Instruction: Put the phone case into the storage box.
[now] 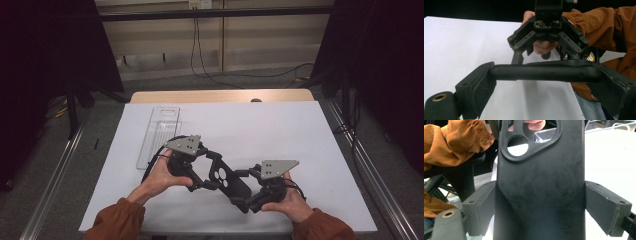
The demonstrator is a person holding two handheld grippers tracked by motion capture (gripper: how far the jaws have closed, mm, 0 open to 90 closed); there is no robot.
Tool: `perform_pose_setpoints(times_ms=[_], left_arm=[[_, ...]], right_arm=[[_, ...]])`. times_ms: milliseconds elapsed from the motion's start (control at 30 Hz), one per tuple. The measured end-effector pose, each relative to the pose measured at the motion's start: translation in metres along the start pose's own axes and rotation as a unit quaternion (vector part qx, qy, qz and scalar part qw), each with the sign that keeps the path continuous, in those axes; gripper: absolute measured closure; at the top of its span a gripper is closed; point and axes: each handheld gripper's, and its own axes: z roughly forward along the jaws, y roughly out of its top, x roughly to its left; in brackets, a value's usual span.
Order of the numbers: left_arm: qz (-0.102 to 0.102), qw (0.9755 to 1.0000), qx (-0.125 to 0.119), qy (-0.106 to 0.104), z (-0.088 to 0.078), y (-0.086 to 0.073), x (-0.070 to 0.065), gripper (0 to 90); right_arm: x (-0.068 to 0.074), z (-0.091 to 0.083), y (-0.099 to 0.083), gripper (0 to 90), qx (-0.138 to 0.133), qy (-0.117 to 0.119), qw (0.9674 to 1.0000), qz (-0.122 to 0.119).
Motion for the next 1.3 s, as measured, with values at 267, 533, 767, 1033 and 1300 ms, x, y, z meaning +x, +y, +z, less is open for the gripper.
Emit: perform_pose_setpoints(times_ms=[267,533,767,1033,1300], left_arm=[[-0.001,1.0,0.0,-0.008,0.0016,0.0001,-0.0005,10.5],[-0.002,0.9999,0.003,-0.017,0.0023,-0.0001,-0.001,11.0],[0.002,0.9998,0.005,-0.021,0.0032,0.0002,-0.0015,10.9],[0.002,0.9997,0.011,-0.022,0.0035,-0.0001,-0.0017,11.7],[-0.006,0.9997,0.013,-0.021,0.0028,0.0005,-0.0021,13.1]], right_arm=[[0.001,0.0007,-0.0002,14.2,0.005,0.008,1.0,0.0],[0.0015,0.0016,-0.0005,14.2,0.007,0.013,0.9999,0.0],[0.002,0.0017,-0.0005,14.3,0.01,0.018,0.9998,0.001],[0.002,0.0023,-0.0009,14.3,0.015,0.019,0.9997,-0.001],[0.0018,0.0025,-0.0009,14.0,0.014,0.02,0.9997,0.0]])
